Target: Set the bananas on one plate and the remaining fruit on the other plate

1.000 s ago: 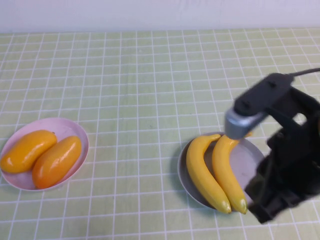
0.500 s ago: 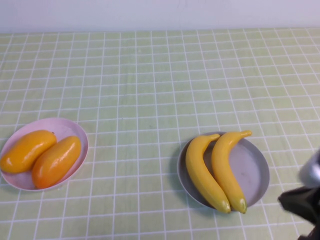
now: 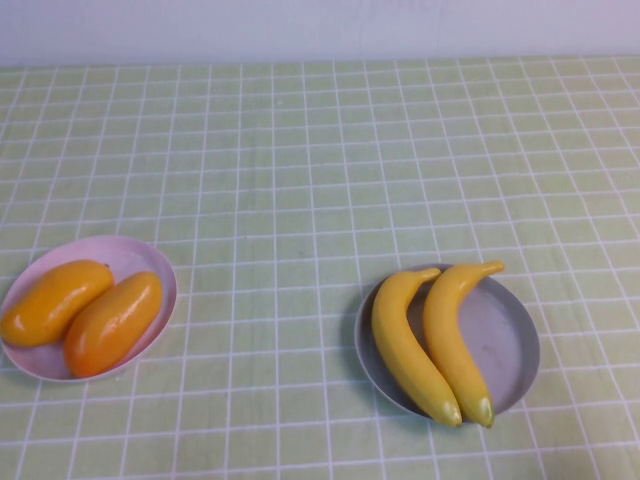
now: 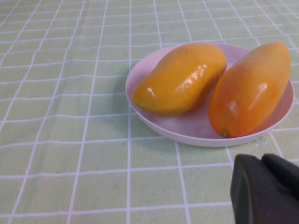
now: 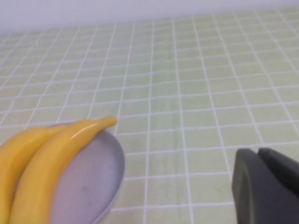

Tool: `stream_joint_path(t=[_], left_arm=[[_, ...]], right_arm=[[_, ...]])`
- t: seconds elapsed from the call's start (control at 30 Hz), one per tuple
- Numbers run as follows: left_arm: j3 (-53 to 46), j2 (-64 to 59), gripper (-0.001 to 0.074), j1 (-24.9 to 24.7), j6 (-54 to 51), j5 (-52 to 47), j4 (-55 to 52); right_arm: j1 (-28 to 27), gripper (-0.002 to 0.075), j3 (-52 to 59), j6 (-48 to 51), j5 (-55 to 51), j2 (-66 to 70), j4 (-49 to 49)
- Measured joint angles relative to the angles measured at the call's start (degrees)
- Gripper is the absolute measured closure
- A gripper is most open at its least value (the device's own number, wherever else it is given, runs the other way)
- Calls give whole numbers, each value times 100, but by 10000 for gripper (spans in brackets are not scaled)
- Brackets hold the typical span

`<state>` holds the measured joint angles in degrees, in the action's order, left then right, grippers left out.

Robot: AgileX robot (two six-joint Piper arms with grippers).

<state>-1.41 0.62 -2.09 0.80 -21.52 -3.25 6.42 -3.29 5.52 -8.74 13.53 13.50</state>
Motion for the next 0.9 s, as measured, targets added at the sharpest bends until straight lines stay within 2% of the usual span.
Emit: stream_joint_path(t=[0.13,0.27,0.7,0.9], left_arm=[[0,0,732,0,0,0,0],[0,0,732,0,0,0,0],[0,10,732,0,0,0,0],[0,10,732,0,0,0,0]], right_arm=[[-356,741,253,53,-79,-844,10],[-455,741,333,192,-235,-1345,10],[-464,741,471,226,-327,-1401,0],[-464,741,471,226,-895,-1424,-493]])
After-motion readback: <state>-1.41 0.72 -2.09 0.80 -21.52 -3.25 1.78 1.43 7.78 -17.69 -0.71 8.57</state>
